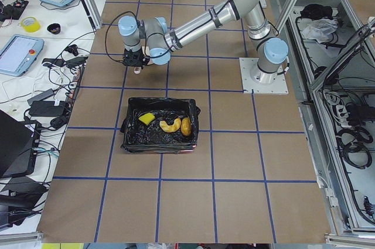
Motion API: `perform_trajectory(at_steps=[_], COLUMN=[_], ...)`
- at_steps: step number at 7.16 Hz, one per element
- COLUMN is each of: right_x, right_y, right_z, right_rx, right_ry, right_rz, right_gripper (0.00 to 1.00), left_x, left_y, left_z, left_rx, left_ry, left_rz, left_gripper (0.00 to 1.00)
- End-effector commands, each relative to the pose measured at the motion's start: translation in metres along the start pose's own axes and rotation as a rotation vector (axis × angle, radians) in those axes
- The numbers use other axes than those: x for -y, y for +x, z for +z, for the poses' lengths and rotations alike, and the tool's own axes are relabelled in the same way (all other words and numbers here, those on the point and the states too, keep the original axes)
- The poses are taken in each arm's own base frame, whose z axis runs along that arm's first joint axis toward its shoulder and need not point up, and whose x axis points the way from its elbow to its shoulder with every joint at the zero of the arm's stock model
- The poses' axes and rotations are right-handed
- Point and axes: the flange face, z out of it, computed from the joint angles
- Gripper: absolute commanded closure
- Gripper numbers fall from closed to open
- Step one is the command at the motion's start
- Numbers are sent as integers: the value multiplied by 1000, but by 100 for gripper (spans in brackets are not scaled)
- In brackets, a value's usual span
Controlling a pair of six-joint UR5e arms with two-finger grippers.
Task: Sweep and dump trash into bin
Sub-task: 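Lower the dustpan flat and open the left gripper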
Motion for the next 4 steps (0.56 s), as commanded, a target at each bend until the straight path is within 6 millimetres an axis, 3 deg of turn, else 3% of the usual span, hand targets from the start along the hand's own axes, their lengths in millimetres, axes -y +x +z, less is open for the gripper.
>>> perform_trajectory(at_steps=[1,3,4], right_x=[-1,0,0], right_y=[-1,0,0], right_z=[0,0,0], right_rx=[0,0,-1], right_ry=[0,0,0], right_rz=[-2,-1,1], right_gripper=[0,0,0], left_x=[-2,-10,-14], left_y=[-3,-4,-2], left_z=[-10,-31,-58], left_rx=[-4,-33,-83], left_ry=[1,11,36], left_rz=[8,106,383], left_gripper=[44,42,29])
